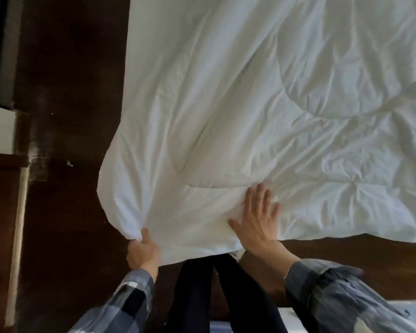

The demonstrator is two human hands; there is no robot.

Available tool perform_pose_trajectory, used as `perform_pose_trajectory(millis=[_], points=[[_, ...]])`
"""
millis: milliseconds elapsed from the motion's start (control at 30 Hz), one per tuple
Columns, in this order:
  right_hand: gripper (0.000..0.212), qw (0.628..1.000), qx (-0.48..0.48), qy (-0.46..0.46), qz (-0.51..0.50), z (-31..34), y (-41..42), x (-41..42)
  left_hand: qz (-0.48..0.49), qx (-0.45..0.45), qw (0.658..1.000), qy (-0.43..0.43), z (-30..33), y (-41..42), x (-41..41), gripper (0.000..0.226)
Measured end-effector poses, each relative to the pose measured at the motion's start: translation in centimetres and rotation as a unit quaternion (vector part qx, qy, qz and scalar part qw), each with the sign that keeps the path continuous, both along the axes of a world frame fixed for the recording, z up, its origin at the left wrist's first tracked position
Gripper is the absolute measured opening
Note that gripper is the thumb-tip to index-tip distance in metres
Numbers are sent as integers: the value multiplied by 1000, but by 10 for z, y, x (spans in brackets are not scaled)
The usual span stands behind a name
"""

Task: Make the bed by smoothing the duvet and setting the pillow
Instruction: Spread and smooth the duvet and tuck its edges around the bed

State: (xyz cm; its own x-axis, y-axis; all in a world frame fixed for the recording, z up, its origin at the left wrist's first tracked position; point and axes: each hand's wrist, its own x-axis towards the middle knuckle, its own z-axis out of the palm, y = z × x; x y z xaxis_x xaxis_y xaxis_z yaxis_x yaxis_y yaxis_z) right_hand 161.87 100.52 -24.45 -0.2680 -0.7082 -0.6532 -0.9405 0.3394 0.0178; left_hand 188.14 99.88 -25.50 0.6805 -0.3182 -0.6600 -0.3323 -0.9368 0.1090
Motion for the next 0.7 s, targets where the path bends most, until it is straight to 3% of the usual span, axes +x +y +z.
perform_pose_trajectory(millis=[100, 167, 267, 367, 433, 500, 567, 667, 700], points=[[95, 995, -67, 2, -69, 0, 6, -21, -40, 18, 999, -17, -8, -9, 5, 65], [100, 988, -31, 22, -149, -6, 13, -48, -57, 17, 997, -43, -6, -4, 14, 64], [102, 987, 24, 36, -152, -7, 24, -73, -72, 35, 995, -53, 0, 3, 17, 59], [92, 959, -19, 28, -281, 4, 16, -82, -1, 65, 995, -69, 8, -8, 4, 47], [85, 932, -70, -2, -356, 11, 1, -83, 48, 29, 990, -128, 20, -31, -1, 51], [81, 935, -117, -24, -334, 16, -17, -77, -56, -79, 984, -149, 36, -59, -6, 54], [83, 950, -158, -52, -265, 23, -41, -62, -183, -198, 952, -145, 48, -96, -12, 55], [82, 955, -229, -85, -167, 40, -89, -24, -295, -276, 910, -92, 54, -168, -23, 44], [81, 953, -248, -103, -138, 47, -106, -9, -289, -284, 913, -54, 55, -192, -28, 40]])
